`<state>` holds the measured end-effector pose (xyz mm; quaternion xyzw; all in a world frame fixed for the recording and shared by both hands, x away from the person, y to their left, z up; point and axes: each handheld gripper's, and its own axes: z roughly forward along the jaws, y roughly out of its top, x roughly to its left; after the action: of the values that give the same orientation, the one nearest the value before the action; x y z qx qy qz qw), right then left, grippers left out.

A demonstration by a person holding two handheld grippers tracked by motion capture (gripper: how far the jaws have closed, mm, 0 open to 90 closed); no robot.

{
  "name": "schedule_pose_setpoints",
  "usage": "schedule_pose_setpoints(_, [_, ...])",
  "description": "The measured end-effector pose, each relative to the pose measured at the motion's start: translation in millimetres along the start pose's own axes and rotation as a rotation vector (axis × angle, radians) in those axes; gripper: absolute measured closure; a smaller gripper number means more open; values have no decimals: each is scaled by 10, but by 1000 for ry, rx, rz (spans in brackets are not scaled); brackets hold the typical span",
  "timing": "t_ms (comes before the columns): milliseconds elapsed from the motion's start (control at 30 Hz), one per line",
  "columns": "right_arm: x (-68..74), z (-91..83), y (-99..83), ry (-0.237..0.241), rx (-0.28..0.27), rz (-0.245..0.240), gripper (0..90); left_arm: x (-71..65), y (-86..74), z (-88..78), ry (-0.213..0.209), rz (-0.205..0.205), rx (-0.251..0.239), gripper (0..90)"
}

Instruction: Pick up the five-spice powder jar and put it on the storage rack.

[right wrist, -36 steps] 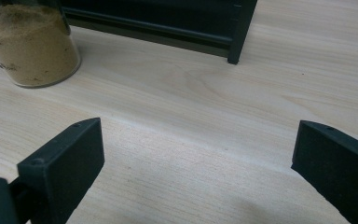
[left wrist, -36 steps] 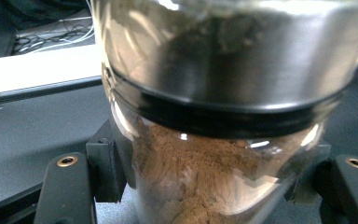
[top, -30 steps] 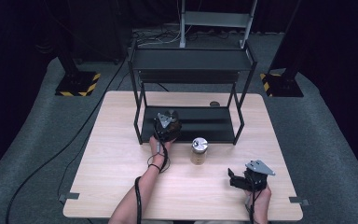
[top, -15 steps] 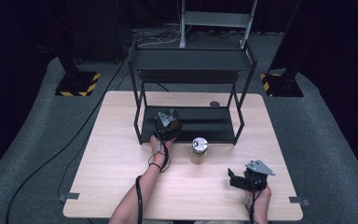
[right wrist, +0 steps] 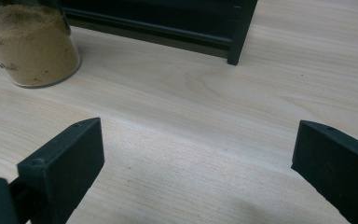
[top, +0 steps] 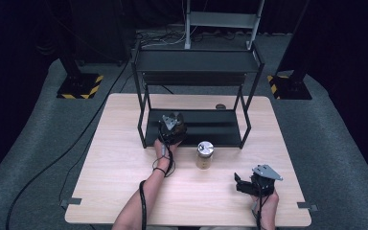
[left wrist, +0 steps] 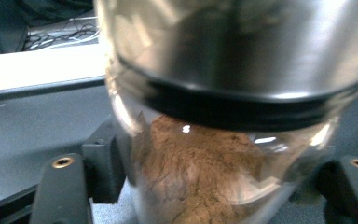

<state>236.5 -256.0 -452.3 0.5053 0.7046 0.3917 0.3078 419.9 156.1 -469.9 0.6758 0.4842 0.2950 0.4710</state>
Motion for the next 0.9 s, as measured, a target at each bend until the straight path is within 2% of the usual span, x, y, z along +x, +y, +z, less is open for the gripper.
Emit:
schedule_pose_setpoints(67, [-1,1,1,0,1,0,11,-5,-7,-4,1,-4,-4,229])
schedule_pose_setpoints(200, [1,1,2,0,1,-1,11,11,13,-40,-6,16,12,155])
schedule_pose_setpoints(233, [1,1,2,0,1,-1,11,30,42,-42,-15,9,29,155])
schedule_pose_setpoints(267, [1,1,2,0,1,-1,11,33,99,-40,-10,11,64,105])
schedule_pose_setpoints(300, [2,1,3,-1,1,-1,11,28,110,-55,-3,8,70,65])
schedule_pose_setpoints(333, [2,1,2,-1,1,-2,11,39,115,-78,-4,11,69,63])
schedule_pose_setpoints(367, [3,1,1,-1,1,-2,11,86,184,-109,-22,12,102,40])
schedule_pose_setpoints(533, [7,2,5,-2,2,-4,11,129,262,-232,-37,25,132,27])
schedule_pose_setpoints(567, [7,2,4,-2,2,-5,11,134,280,-273,-36,34,137,25])
schedule_pose_setpoints(667, [7,2,5,-2,3,-4,11,182,339,-400,-73,63,164,24])
schedule_pose_setpoints(700, [10,2,6,-3,3,-6,11,190,355,-500,-96,109,181,24])
schedule_pose_setpoints(733, [12,3,7,-3,3,-7,11,190,355,-500,-96,109,181,24])
schedule_pose_setpoints(867, [12,4,10,-3,5,-8,11,234,355,-687,-133,165,223,22])
schedule_pose_setpoints(900, [14,4,10,-4,5,-10,11,272,332,-776,-153,172,238,21])
